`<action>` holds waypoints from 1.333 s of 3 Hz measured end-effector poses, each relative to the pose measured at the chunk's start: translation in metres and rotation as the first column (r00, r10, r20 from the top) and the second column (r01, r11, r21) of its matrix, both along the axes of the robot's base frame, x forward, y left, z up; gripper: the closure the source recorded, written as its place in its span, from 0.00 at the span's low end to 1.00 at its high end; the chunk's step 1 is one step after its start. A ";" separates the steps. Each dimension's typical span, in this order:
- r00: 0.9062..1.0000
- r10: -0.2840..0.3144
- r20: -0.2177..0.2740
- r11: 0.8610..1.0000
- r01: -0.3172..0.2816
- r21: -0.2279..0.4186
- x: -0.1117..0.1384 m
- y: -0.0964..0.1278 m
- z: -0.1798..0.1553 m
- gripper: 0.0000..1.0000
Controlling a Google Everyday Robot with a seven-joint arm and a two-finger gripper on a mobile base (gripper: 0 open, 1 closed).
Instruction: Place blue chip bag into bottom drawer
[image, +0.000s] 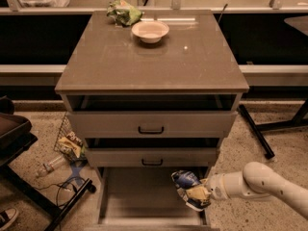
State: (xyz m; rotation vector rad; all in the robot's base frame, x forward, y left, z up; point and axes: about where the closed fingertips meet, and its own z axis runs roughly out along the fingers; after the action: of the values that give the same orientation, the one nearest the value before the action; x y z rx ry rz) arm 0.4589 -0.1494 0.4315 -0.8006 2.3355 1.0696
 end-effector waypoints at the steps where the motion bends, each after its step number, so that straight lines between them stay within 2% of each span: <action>1: 1.000 0.000 0.000 1.000 0.000 0.000 0.000 0.000 0.000 1.00; 2: 1.000 -0.007 -0.018 0.999 0.008 0.043 0.004 0.018 -0.026 1.00; 3: 0.999 -0.042 -0.034 0.987 0.047 0.151 0.019 0.051 -0.076 1.00; 4: 0.995 -0.084 -0.050 0.963 0.094 0.253 0.036 0.082 -0.125 1.00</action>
Offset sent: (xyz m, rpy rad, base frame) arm 0.0201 0.0798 -0.1253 0.2082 0.0841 -0.0439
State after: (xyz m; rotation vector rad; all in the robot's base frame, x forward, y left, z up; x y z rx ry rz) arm 0.4945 -0.0676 0.3065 -0.5767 2.1820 1.3224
